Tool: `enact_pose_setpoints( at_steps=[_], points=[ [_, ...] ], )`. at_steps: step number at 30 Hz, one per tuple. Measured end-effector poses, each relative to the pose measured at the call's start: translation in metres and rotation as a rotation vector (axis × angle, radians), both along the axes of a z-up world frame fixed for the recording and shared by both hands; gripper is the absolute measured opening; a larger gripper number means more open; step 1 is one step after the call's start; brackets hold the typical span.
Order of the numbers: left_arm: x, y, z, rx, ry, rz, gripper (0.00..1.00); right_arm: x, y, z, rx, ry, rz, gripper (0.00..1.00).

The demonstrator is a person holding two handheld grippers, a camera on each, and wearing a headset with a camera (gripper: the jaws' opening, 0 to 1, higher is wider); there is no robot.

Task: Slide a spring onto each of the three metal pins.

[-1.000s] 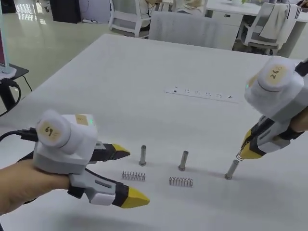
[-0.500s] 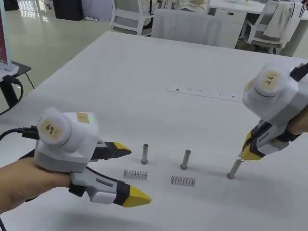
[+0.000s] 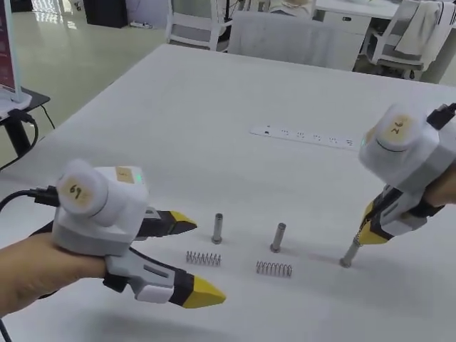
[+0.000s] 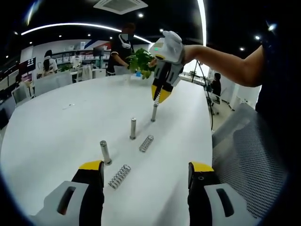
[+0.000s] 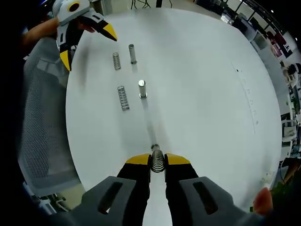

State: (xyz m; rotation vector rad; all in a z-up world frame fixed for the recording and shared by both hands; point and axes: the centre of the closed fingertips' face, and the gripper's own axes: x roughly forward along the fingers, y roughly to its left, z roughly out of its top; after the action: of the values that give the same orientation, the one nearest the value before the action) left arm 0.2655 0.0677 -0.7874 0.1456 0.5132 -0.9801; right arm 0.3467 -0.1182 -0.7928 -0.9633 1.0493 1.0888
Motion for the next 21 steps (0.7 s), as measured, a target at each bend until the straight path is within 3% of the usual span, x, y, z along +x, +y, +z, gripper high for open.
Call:
enact_pose_setpoints(
  at_steps=[21],
  points=[
    [-0.001, 0.000, -0.002, 0.005, 0.006, 0.003, 0.69, 0.000, 0.001, -0.034, -0.016, 0.031, -0.022, 0.09]
  ],
)
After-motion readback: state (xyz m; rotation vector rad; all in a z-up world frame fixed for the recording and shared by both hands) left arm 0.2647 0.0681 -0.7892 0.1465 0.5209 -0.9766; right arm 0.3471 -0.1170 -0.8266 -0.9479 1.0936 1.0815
